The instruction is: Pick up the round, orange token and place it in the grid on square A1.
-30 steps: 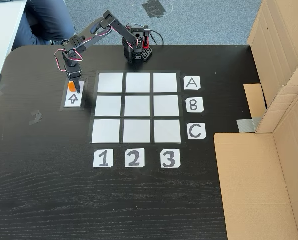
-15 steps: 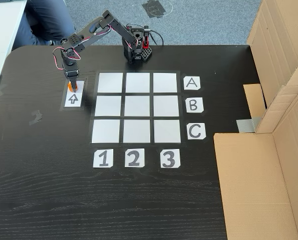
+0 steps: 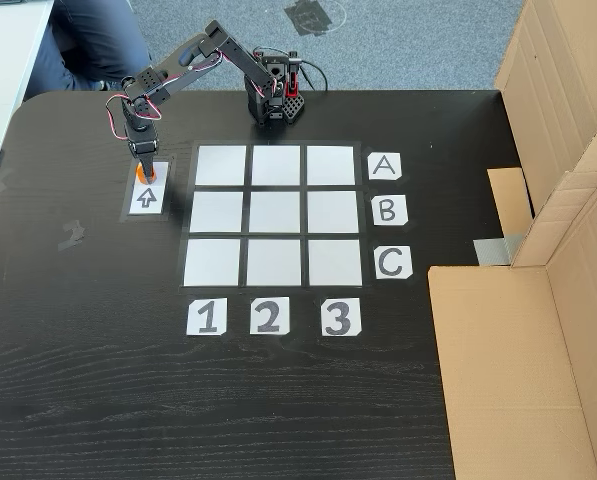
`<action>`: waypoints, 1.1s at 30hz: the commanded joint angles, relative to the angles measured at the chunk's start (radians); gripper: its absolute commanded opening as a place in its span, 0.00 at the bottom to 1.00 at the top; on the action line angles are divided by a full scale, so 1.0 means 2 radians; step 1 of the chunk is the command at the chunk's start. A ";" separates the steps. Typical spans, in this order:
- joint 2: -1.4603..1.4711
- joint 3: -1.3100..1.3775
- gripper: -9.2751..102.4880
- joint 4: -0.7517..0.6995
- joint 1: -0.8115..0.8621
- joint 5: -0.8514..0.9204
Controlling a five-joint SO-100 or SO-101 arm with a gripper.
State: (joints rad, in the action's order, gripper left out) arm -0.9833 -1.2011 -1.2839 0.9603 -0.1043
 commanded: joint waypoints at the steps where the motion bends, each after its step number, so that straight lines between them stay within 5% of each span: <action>1: -0.002 0.017 0.22 0.005 0.005 -0.022; 19: -0.027 0.017 0.12 -0.008 0.002 -0.023; 33: -0.175 -0.008 0.12 -0.110 0.004 -0.024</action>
State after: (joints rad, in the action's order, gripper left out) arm -1.2364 -1.2164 -1.4803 0.9603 -0.1043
